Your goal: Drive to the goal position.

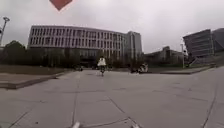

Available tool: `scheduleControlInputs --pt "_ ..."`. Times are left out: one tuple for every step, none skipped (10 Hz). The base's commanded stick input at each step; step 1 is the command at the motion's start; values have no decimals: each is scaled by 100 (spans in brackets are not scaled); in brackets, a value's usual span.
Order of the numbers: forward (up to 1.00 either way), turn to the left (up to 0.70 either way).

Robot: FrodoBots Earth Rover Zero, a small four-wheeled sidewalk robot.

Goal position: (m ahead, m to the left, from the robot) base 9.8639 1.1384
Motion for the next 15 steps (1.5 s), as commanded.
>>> scheduleControlInputs --pt "70 0" --pt "70 0" --pt "70 0" --pt "70 0" --pt "70 0" --pt "70 0" --pt "70 0" --pt "70 0" --pt "70 0" --pt "70 0" --pt "70 0" --pt "70 0" --pt "70 0" --pt "70 0" --pt "70 0"
